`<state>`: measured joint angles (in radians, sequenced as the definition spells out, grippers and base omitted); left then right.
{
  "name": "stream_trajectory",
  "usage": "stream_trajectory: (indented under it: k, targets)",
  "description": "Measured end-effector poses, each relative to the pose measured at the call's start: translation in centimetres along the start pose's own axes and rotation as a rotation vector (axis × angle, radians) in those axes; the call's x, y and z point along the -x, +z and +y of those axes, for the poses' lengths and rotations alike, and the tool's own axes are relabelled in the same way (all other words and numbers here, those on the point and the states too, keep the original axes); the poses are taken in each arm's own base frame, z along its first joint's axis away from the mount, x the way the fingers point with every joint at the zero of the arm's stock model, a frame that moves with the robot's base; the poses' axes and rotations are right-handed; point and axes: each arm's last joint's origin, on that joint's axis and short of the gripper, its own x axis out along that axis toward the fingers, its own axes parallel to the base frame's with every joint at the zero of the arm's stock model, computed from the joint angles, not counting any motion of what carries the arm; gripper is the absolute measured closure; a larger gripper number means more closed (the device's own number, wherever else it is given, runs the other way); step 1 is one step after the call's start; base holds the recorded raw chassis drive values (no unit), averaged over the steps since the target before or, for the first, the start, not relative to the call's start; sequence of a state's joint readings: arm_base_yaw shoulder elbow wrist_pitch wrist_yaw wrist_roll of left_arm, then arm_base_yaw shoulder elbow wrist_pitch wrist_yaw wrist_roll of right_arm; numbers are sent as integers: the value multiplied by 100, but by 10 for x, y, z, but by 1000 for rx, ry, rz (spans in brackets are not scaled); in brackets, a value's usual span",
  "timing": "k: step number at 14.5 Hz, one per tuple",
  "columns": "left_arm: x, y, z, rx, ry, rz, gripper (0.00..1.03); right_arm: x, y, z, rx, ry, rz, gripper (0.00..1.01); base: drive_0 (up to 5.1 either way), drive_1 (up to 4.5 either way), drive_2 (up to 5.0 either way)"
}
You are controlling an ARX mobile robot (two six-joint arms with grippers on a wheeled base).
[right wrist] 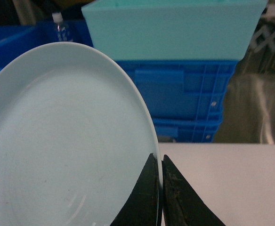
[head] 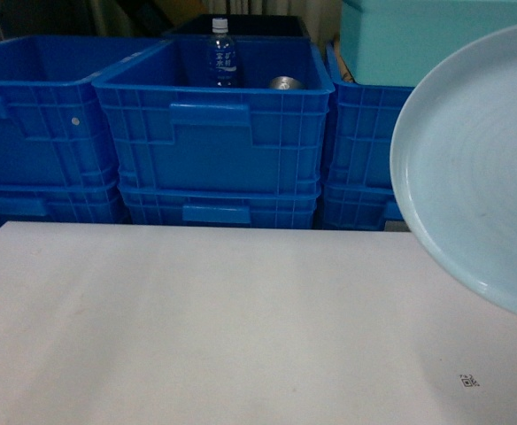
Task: Place blue tray on left shelf second layer neatly
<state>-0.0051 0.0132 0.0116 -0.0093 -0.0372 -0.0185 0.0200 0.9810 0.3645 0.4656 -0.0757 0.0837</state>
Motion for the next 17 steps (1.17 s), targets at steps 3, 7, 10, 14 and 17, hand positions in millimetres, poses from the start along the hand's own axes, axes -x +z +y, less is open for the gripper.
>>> stream_trajectory:
  k: [3, 7, 10, 14, 17]
  targets:
    - [0, 0, 0, 0, 0, 0, 5, 26, 6, 1, 78, -25, -112, 99, 0, 0, 0]
    - [0, 0, 0, 0, 0, 0, 5, 39, -15, -14, 89, -71, -62, 99, 0, 0, 0]
    - [0, 0, 0, 0, 0, 0, 5, 36, -16, -16, 84, -64, -61, 99, 0, 0, 0]
    - [0, 0, 0, 0, 0, 0, 5, 30, -19, -3, 108, -67, -54, 99, 0, 0, 0]
    - [0, 0, 0, 0, 0, 0, 5, 29, -19, -2, 113, -79, -54, 99, 0, 0, 0]
